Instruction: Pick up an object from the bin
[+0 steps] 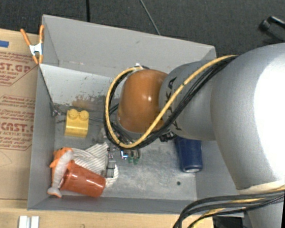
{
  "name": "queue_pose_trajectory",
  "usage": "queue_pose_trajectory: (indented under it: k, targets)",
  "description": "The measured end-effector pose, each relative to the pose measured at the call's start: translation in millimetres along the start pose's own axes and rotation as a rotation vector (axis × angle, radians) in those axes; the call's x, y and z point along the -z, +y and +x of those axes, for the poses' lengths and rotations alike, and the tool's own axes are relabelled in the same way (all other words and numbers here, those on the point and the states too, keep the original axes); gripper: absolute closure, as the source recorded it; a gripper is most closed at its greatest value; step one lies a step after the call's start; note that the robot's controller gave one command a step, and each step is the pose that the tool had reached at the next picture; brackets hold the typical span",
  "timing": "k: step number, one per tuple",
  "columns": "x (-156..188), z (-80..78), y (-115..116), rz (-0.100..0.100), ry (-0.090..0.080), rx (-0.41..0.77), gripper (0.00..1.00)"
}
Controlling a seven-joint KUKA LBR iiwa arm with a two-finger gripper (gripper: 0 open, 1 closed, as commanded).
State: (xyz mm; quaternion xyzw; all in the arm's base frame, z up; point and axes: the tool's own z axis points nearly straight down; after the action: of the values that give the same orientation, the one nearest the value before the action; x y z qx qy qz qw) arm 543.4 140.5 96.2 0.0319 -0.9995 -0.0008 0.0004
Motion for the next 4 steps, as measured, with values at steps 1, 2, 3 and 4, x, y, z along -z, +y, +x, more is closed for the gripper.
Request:
queue_pose_trajectory:
  k: [1, 2, 3, 4]
  targets:
    - [-25.0, 6.4, 13.0, 0.001, -0.005, 0.06, 1.0]
    - [-24.3, 5.4, 12.9, 0.001, -0.008, 0.06, 0.0]
    - [-25.0, 6.6, 13.4, 0.0, -0.004, 0.061, 1.0]
    - [-25.0, 6.6, 13.4, 0.0, -0.004, 0.061, 1.0]
